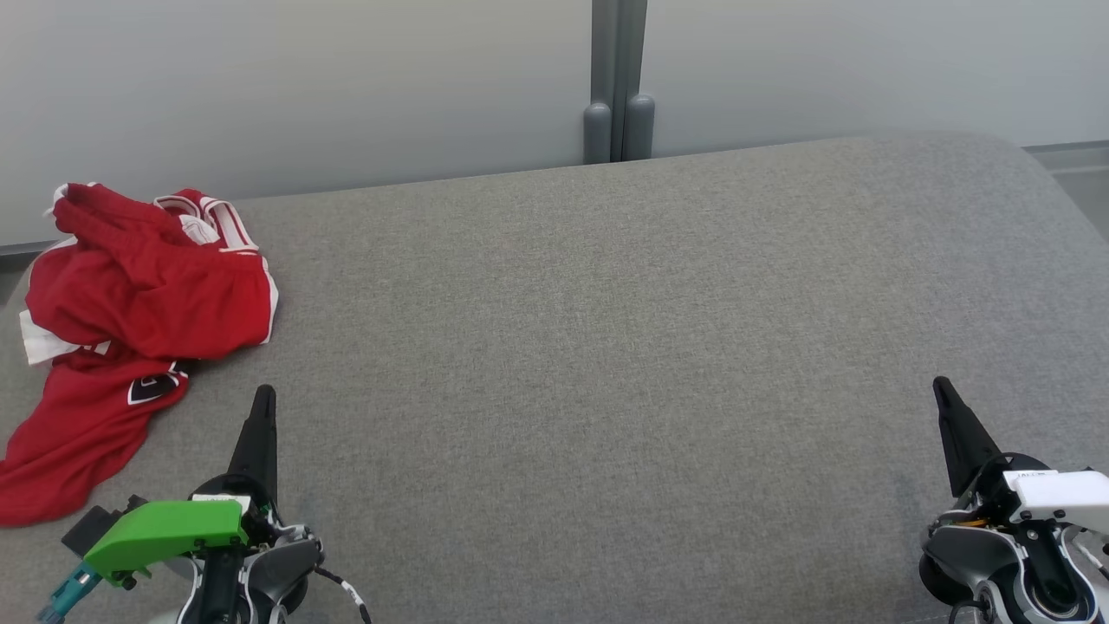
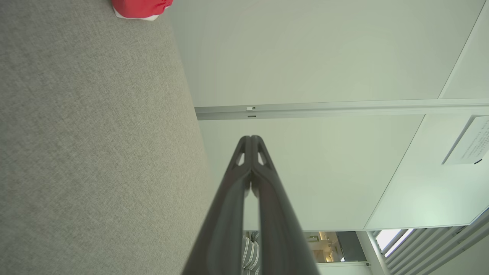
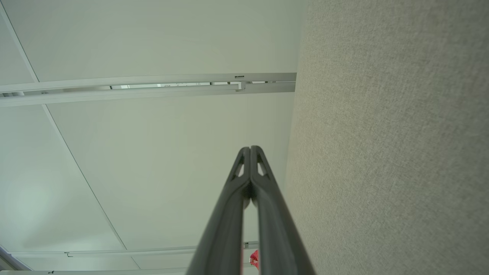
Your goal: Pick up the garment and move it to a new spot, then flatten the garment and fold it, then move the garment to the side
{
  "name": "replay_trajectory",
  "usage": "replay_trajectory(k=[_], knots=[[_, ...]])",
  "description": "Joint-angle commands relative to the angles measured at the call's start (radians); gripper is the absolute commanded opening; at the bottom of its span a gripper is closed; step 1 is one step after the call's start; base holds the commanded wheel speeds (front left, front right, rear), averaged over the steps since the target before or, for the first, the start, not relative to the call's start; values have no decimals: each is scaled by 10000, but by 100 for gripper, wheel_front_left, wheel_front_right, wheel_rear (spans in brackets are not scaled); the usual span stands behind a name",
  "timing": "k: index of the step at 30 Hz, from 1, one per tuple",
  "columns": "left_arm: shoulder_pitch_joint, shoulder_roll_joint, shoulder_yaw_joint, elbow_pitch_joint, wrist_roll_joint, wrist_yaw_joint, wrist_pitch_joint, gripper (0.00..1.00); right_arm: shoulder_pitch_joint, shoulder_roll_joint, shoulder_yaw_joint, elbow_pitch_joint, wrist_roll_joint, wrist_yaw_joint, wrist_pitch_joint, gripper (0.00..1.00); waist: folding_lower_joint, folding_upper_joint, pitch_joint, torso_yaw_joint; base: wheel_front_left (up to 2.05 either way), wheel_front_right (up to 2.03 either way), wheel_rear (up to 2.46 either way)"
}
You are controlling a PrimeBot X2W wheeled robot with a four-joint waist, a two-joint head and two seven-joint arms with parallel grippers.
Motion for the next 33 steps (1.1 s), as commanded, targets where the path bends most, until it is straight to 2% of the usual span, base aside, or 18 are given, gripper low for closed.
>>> replay_trajectory(k=[1,18,19,24,33], knots=[[-103,10,-8,-7,72,-22,1,0,-78,-21,-2,22,-26,9,13,0,0,0,0,0,0,0,0],[-103,10,-8,-7,72,-22,0,0,-78,-21,-2,22,-27,9,13,0,0,0,0,0,0,0,0],[0,0,0,0,0,0,0,100,0,0,0,0,0,0,0,100,0,0,0,0,0,0,0],[375,-44,-42,359,3,2,-20,100,321,141,41,359,-3,-2,-30,100,0,0,-1,0,0,0,0],[516,-36,-301,152,251,2,-364,100,500,121,293,212,-217,0,-513,100,0,0,-51,8,0,0,0]])
